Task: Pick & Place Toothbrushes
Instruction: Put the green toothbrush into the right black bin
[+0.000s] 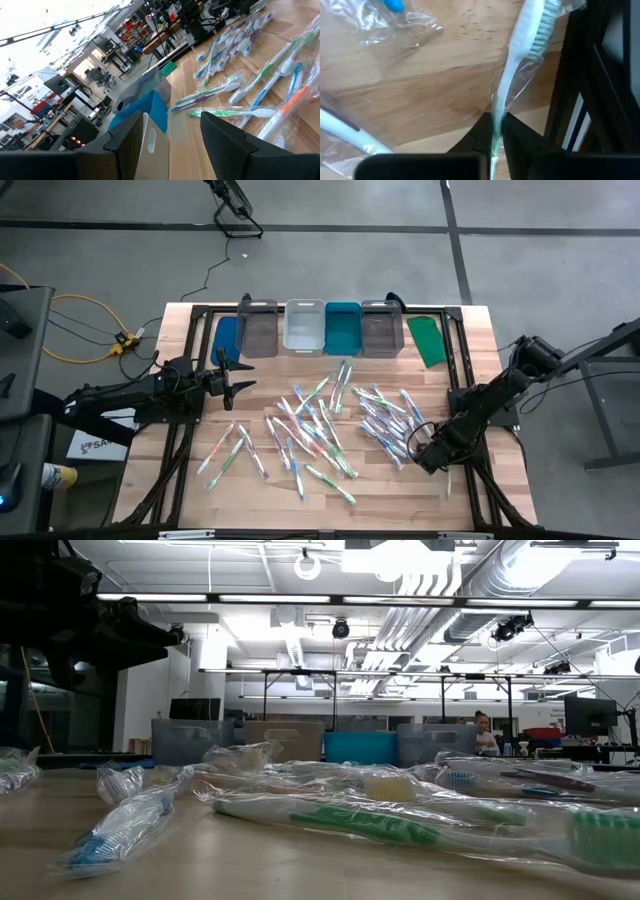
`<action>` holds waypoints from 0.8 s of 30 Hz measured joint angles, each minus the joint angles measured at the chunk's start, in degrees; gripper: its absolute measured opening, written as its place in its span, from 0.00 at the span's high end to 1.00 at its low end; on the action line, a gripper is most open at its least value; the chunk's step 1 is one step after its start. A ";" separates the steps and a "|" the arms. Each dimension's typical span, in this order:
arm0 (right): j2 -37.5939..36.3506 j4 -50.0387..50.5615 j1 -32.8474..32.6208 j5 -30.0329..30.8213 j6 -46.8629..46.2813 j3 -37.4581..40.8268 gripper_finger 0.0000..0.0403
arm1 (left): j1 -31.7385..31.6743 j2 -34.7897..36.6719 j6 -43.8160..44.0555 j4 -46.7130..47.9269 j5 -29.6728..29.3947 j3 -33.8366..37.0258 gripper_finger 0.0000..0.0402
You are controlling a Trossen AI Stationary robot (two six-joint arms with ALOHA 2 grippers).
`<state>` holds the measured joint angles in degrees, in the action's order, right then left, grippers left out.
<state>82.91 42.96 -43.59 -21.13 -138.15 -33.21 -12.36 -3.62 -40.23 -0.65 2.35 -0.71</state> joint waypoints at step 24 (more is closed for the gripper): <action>-11.09 22.49 17.33 33.28 33.66 -16.70 0.97 | 0.00 0.02 0.00 0.00 -0.02 0.00 0.52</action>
<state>71.82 65.45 -26.27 12.15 -104.49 -49.91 -12.36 -3.60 -40.23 -0.64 2.33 -0.71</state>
